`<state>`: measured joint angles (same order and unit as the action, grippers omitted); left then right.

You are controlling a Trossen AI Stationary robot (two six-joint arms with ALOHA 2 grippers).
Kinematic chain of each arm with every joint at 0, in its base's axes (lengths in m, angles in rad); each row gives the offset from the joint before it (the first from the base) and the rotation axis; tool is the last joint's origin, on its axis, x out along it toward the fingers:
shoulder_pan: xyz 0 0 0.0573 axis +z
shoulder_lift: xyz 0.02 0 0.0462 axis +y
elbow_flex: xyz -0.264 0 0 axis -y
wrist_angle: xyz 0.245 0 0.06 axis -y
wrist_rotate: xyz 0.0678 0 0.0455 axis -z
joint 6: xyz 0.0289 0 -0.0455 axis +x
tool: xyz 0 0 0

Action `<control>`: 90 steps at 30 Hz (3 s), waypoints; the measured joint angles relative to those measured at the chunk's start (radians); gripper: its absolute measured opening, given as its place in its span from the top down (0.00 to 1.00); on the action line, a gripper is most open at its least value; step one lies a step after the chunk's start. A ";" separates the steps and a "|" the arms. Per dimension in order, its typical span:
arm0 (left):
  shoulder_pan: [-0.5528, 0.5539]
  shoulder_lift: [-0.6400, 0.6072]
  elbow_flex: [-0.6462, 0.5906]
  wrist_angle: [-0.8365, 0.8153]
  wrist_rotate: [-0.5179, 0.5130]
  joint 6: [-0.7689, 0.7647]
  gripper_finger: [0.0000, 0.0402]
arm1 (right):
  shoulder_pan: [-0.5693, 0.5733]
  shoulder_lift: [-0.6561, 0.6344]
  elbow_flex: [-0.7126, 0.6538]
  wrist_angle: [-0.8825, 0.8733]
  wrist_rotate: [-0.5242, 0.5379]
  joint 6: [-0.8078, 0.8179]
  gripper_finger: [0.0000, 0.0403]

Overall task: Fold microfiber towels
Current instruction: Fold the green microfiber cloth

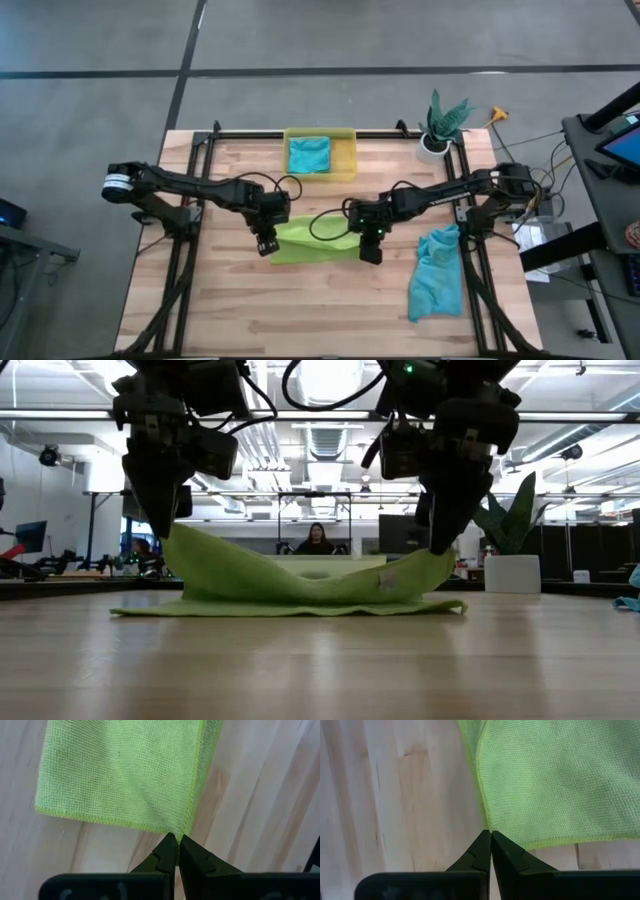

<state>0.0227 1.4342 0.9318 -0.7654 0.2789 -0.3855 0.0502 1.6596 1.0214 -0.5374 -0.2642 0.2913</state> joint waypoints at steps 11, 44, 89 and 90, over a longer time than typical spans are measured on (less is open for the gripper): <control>-0.021 0.001 -0.003 -0.001 0.005 -0.002 1.00 | 0.005 0.001 -0.029 0.032 0.034 -0.014 0.98; -0.065 0.003 -0.057 0.109 0.030 -0.027 0.93 | 0.005 0.001 -0.078 0.153 0.059 0.008 0.82; -0.126 0.003 -0.073 0.236 0.047 0.210 0.67 | 0.005 -0.011 -0.079 0.226 0.153 0.285 0.78; -0.130 0.003 -0.073 0.235 0.024 0.232 0.68 | 0.005 -0.021 -0.079 0.227 0.151 0.302 0.78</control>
<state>-0.1076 1.4372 0.8584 -0.5308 0.3027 -0.1539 0.0554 1.6390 0.9424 -0.3107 -0.1133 0.5934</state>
